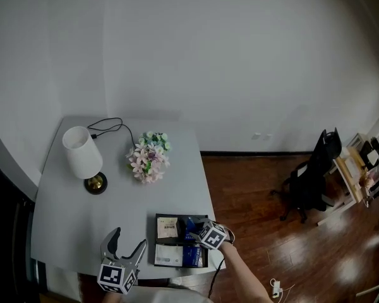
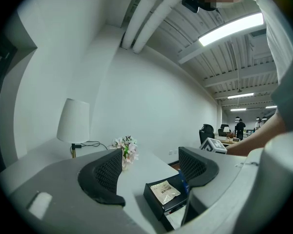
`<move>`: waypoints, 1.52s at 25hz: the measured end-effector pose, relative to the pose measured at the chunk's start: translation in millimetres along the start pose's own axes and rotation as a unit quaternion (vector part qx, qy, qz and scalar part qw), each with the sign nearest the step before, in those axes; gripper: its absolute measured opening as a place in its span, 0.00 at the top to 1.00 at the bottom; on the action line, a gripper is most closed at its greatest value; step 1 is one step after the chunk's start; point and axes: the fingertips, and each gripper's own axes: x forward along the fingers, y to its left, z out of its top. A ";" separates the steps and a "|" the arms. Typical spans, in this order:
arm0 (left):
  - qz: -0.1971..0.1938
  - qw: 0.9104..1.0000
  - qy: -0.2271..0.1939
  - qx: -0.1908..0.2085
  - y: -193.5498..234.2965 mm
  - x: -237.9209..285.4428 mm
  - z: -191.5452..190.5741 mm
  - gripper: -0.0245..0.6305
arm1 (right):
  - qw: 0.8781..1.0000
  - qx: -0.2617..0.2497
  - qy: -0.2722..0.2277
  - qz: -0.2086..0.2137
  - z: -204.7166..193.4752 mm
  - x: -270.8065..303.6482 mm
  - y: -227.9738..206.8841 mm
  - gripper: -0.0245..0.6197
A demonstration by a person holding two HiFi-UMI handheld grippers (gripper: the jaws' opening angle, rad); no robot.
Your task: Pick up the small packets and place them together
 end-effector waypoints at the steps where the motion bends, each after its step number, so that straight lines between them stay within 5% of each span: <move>1: 0.001 1.000 0.000 0.000 0.1 -0.5 0.0 0.40 | 1.000 -0.003 0.001 0.001 -0.9 6.6 -6.4 0.71; 4: 0.005 1.000 0.002 0.001 3.8 -0.8 1.0 0.41 | 1.000 -0.016 -0.009 0.007 3.3 14.3 -16.4 0.47; 6: 0.008 1.000 0.002 0.002 6.1 0.2 0.7 0.41 | 1.000 -0.015 -0.008 0.006 5.1 15.8 -19.5 0.45; 8: 0.009 1.000 0.000 -0.002 6.0 1.4 -0.1 0.41 | 1.000 -0.010 -0.012 -0.022 6.2 10.7 -25.9 0.25; 12: 0.001 1.000 -0.006 -0.005 1.2 7.9 3.7 0.40 | 0.990 0.035 -0.103 -0.089 30.0 -34.7 -29.0 0.25; 15: -0.009 1.000 -0.011 -0.001 -3.1 14.0 10.5 0.41 | 0.956 0.106 -0.246 -0.117 63.0 -87.3 -21.8 0.25; 19: -0.020 0.999 -0.024 0.007 -10.4 20.7 22.9 0.41 | 0.877 0.184 -0.424 -0.133 87.4 -163.5 -8.1 0.28; 21: -0.024 0.999 -0.030 0.014 -12.0 23.6 27.2 0.41 | 0.842 0.201 -0.473 -0.161 91.1 -190.2 -4.2 0.44; 22: -0.025 0.999 -0.032 0.016 -12.3 24.9 28.0 0.41 | 0.837 0.201 -0.476 -0.179 90.5 -195.2 -2.2 0.44; 25: -0.030 0.999 -0.032 0.021 -14.7 28.4 28.2 0.41 | 0.845 0.183 -0.458 -0.205 87.3 -191.7 8.6 0.46; 38: -0.056 0.997 -0.029 0.035 -37.7 39.8 23.5 0.41 | 0.850 0.170 -0.457 -0.200 87.9 -192.3 21.6 0.46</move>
